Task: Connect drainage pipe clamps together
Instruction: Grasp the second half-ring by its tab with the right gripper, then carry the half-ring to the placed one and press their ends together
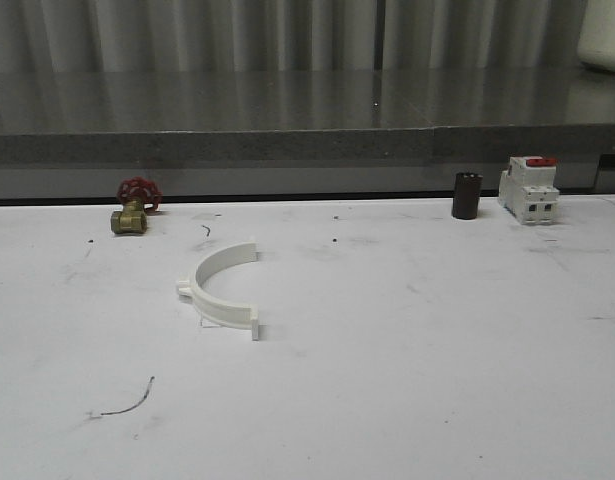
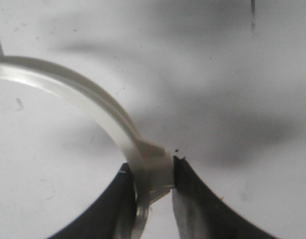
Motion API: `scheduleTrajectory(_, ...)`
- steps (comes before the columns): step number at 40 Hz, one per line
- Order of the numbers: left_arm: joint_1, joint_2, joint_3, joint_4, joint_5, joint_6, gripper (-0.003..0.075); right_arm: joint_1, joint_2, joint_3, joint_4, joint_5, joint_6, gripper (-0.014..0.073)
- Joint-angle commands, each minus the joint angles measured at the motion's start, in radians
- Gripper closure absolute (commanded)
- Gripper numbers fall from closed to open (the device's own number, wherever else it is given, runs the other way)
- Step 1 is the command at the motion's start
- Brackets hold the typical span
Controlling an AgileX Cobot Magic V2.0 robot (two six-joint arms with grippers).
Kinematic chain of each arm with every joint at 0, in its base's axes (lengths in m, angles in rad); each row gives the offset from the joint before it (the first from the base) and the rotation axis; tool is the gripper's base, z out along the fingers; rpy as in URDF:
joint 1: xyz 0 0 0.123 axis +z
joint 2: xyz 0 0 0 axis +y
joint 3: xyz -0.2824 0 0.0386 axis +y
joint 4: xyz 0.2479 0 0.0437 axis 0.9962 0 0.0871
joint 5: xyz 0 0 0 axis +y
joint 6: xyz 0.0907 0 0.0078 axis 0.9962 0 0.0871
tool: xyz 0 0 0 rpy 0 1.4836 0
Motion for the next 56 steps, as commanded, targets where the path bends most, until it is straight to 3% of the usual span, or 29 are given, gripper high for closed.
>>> scheduleTrajectory(1, 0.001, 0.010, -0.028, 0.011, -0.069, -0.004, 0.0741, 0.071, -0.084, -0.031, -0.064, 0.025, 0.123, 0.0417)
scheduleTrajectory(6, 0.001, 0.010, -0.028, 0.011, -0.069, -0.004, 0.0741, 0.209, -0.093, -0.031, -0.145, 0.071, 0.302, 0.0417)
scheduleTrajectory(15, 0.001, 0.010, -0.028, 0.011, -0.069, -0.004, 0.0741, 0.464, -0.091, -0.031, -0.137, 0.033, 0.514, 0.0417)
scheduleTrajectory(26, 0.001, 0.010, -0.028, 0.011, -0.069, -0.004, 0.0741, 0.675, -0.052, -0.052, -0.136, -0.016, 0.652, 0.0417)
scheduleTrajectory(40, 0.001, 0.010, -0.028, 0.011, -0.069, -0.004, 0.0741, 0.806, 0.101, -0.216, -0.117, 0.012, 0.737, 0.0417)
scheduleTrajectory(56, 0.001, 0.010, -0.028, 0.011, -0.069, -0.004, 0.0741, 0.846, 0.221, -0.371, -0.090, 0.041, 0.737, 0.0417)
